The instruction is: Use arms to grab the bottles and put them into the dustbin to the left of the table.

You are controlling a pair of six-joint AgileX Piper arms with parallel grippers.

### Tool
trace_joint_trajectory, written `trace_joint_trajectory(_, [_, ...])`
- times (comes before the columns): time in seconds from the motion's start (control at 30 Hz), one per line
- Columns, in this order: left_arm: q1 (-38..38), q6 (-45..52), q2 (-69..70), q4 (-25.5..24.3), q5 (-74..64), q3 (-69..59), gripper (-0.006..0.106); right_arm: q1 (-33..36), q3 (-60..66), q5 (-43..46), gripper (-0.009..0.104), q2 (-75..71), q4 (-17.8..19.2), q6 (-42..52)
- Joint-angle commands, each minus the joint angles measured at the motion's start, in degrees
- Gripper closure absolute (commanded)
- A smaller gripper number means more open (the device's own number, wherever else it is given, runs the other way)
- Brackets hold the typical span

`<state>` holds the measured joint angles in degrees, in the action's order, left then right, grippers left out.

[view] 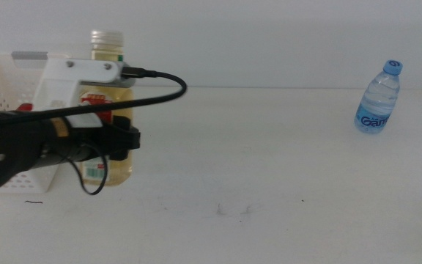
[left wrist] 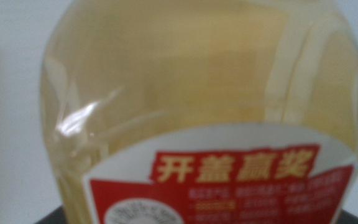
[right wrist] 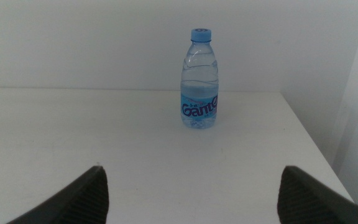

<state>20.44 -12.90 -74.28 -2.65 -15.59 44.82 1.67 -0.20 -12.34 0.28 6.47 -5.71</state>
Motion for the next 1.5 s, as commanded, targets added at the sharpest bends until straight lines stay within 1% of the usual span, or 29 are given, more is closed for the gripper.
trace_joint_trajectory(0.0, [0.20,-0.60,3.98,2.65,-0.76,0.47,0.102,-0.40,0.20,0.67,0.007,-0.28,0.57,0.10])
trace_joint_trajectory(0.17, [0.20,-0.60,7.29,2.65,-4.36,0.58,0.102,-0.40,0.20,0.67,0.007,-0.28,0.57,0.10])
trace_joint_trajectory(0.27, [0.09,-0.60,7.72,3.29,-10.87,2.80,0.102,-0.40,0.20,0.67,0.007,-0.28,0.57,0.10])
trace_joint_trajectory(0.3, [-0.65,0.10,7.51,4.20,-13.99,4.41,0.102,-0.40,0.20,0.67,0.007,-0.28,0.57,0.10])
trace_joint_trajectory(0.37, [-4.28,5.85,6.47,7.11,-20.06,8.48,0.102,-0.40,0.20,0.67,0.007,-0.28,0.57,0.10])
trace_joint_trajectory(0.47, [-13.63,16.48,3.47,13.72,-28.67,17.18,0.102,-0.40,0.20,0.67,0.007,-0.28,0.57,0.10])
trace_joint_trajectory(0.5, [-16.87,18.80,2.13,14.79,-31.68,20.54,0.102,-0.40,0.20,0.67,0.007,-0.28,0.57,0.10])
trace_joint_trajectory(0.63, [-25.77,20.60,-3.88,13.94,-40.05,31.62,0.102,-0.40,0.20,0.67,0.007,-0.28,0.57,0.10])
trace_joint_trajectory(0.8, [-31.96,24.83,-12.99,12.16,-41.65,40.84,0.102,-0.40,0.20,0.67,0.007,-0.28,0.57,0.10])
trace_joint_trajectory(0.93, [-34.49,26.04,-20.47,11.12,-43.83,45.73,0.102,-0.40,0.20,0.67,0.007,-0.28,0.57,0.10])
trace_joint_trajectory(1.1, [-35.34,31.81,-27.25,10.98,-43.98,46.12,0.102,-0.40,0.20,0.67,0.007,-0.28,0.57,0.10])
trace_joint_trajectory(1.23, [-35.34,32.55,-31.43,11.26,-42.78,46.12,0.102,-0.40,0.20,0.67,0.007,-0.28,0.57,0.10])
trace_joint_trajectory(1.3, [-35.23,34.31,-33.02,12.26,-42.24,46.12,0.102,-0.40,0.20,0.67,0.007,-0.28,0.57,0.10])
trace_joint_trajectory(1.37, [-35.23,36.95,-34.34,13.14,-41.52,46.12,0.100,-0.40,0.20,0.67,0.007,-0.28,0.57,0.10])
trace_joint_trajectory(1.47, [-35.23,38.48,-35.61,13.68,-40.54,46.12,0.089,-0.40,0.20,0.67,0.007,-0.28,0.57,0.10])
